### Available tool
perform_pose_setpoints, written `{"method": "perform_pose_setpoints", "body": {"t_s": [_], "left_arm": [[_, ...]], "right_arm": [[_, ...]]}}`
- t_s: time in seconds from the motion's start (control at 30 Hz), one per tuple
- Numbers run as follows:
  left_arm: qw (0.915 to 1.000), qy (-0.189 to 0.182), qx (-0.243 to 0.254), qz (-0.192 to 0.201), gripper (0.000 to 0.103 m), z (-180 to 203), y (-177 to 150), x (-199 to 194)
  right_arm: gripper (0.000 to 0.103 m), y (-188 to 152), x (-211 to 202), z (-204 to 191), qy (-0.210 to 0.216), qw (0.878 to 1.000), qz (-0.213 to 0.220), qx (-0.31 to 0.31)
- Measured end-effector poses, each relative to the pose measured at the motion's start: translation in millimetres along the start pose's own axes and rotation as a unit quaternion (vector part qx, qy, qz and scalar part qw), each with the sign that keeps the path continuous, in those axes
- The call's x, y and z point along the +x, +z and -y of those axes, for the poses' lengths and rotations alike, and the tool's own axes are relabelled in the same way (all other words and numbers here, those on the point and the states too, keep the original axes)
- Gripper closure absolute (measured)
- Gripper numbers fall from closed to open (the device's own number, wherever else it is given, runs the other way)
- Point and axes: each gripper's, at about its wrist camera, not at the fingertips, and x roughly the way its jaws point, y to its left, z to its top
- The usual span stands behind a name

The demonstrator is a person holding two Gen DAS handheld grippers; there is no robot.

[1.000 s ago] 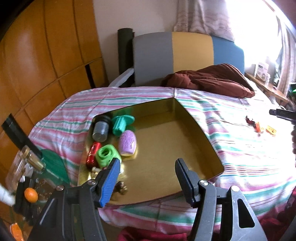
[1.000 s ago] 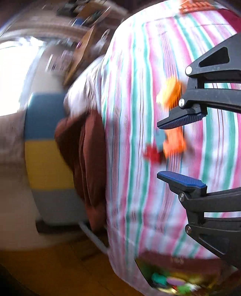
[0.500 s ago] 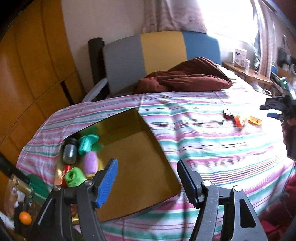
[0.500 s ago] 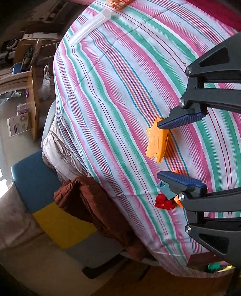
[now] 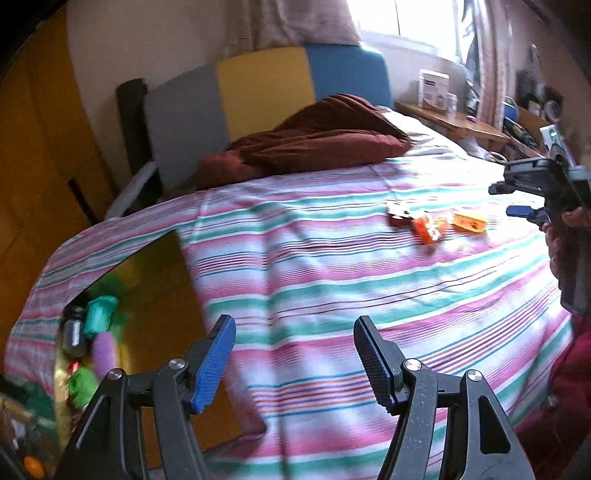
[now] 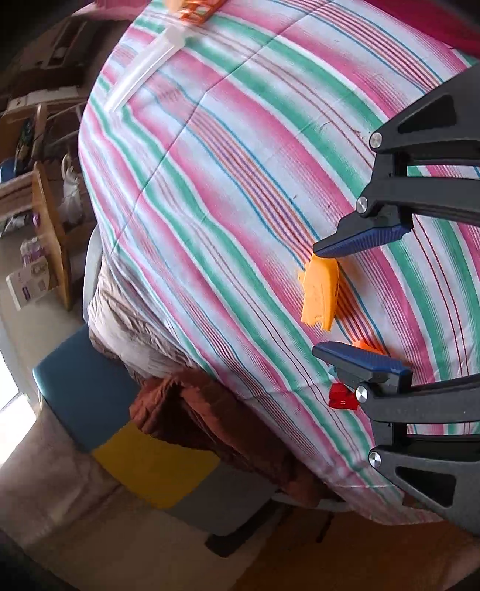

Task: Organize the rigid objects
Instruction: 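Close the left tool on the orange cube block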

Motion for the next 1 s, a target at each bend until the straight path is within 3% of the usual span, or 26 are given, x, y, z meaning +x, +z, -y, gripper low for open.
{"method": "perform_pose_setpoints", "body": {"t_s": [0.27,0.37,0.43,0.6,0.67,0.77,0.9,0.97,1.0], "left_arm": [[0.9983,-0.054,0.009,-0.023,0.037,42,31,42],[0.9968,-0.072,0.030,-0.017,0.042,63,42,55],[0.9951,-0.089,0.035,-0.026,0.051,75,50,69],[0.9907,-0.126,0.029,-0.043,0.051,99,73,106],[0.9891,-0.139,0.026,-0.042,0.051,109,80,120],[0.9872,-0.150,0.021,-0.049,0.033,122,90,144],[0.9865,-0.152,0.013,-0.059,0.032,135,97,168],[0.9855,-0.157,0.017,-0.062,0.042,142,99,179],[0.9831,-0.170,0.018,-0.067,0.059,145,100,184]], "right_arm": [[0.055,3,0,6,0.011,1.000,-0.005,0.023],[0.055,3,0,6,0.019,0.999,-0.007,0.025],[0.055,4,-1,6,0.025,0.999,-0.007,0.026],[0.055,4,-2,7,0.037,0.999,-0.010,0.032],[0.055,5,-2,8,0.039,0.999,-0.010,0.036],[0.055,5,-1,9,0.044,0.998,-0.014,0.039],[0.055,5,2,7,0.050,0.998,-0.019,0.036],[0.055,5,3,5,0.051,0.998,-0.020,0.035],[0.055,5,3,5,0.051,0.998,-0.020,0.034]]}}
